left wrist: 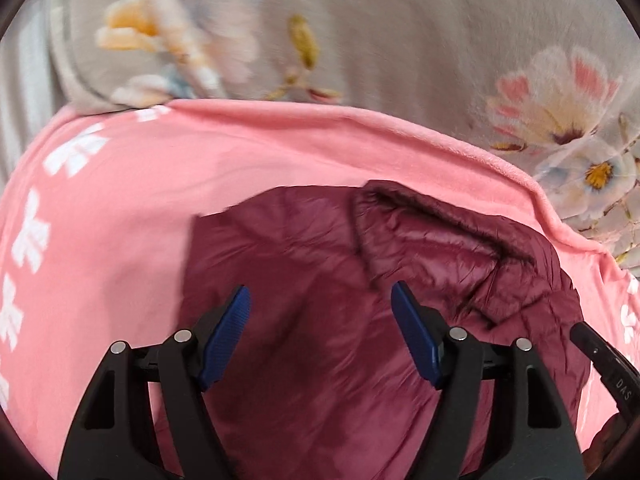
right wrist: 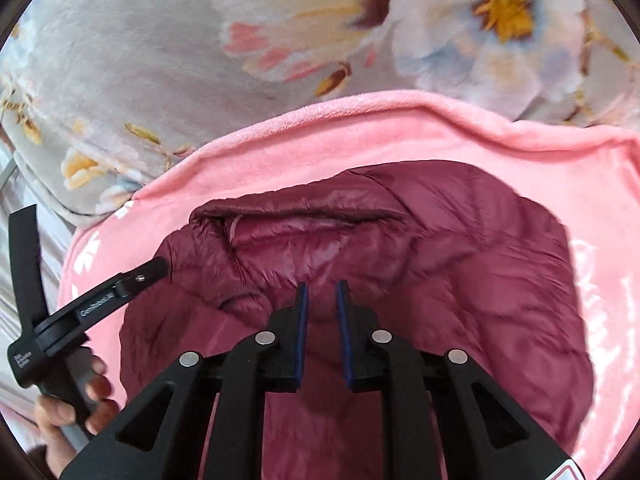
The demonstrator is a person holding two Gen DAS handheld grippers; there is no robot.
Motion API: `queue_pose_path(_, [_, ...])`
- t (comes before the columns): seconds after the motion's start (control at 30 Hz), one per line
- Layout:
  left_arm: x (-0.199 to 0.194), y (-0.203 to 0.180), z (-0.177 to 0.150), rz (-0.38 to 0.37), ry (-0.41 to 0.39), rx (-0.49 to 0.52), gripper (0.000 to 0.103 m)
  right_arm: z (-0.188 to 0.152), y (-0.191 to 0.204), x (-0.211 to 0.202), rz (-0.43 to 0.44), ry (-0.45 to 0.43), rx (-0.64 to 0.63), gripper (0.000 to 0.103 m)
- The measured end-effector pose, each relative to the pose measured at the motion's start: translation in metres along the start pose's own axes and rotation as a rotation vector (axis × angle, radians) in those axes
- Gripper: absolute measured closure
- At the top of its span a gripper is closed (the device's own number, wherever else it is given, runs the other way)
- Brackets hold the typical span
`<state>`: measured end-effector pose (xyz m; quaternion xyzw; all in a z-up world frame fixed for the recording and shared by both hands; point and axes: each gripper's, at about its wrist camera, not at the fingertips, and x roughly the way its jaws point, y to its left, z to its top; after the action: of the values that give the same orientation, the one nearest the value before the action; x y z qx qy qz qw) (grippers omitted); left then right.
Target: Fold large clothes
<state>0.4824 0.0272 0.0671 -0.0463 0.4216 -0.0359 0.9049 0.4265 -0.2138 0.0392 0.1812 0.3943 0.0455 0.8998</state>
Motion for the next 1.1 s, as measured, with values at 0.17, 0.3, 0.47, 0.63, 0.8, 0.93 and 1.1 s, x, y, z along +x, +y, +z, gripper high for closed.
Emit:
queue_pose_path(0.17, [0.040,-0.020,0.019,-0.076,0.042,-0.053,0.033,0.012,-0.002,0.036,0.023,0.027,0.003,0.087])
queue_pose_path(0.3, [0.070,-0.021,0.029,-0.128,0.080,-0.122,0.033,0.012,-0.004,0.057,-0.013,0.067,-0.022,0.086])
queue_pose_path(0.47, [0.100,-0.028,0.026,-0.089,0.134,-0.073,0.034,0.007,-0.024,0.072,-0.072,0.075,-0.017,0.091])
queue_pose_path(0.63, [0.123,-0.018,0.011,-0.063,0.169,-0.053,0.035,0.001,-0.042,0.086,-0.064,0.104,0.012,0.099])
queue_pose_path(0.8, [0.128,-0.016,0.000,-0.057,0.150,-0.027,0.034,0.005,-0.038,0.076,-0.054,0.091,0.027,0.091])
queue_pose_path(0.93, [0.123,-0.018,-0.002,-0.062,0.143,-0.017,0.035,0.006,-0.041,0.064,-0.071,0.063,0.008,0.089])
queue_pose_path(1.1, [0.103,0.010,0.006,-0.107,0.116,-0.095,0.036,0.018,-0.050,0.028,-0.112,-0.067,0.029,0.089])
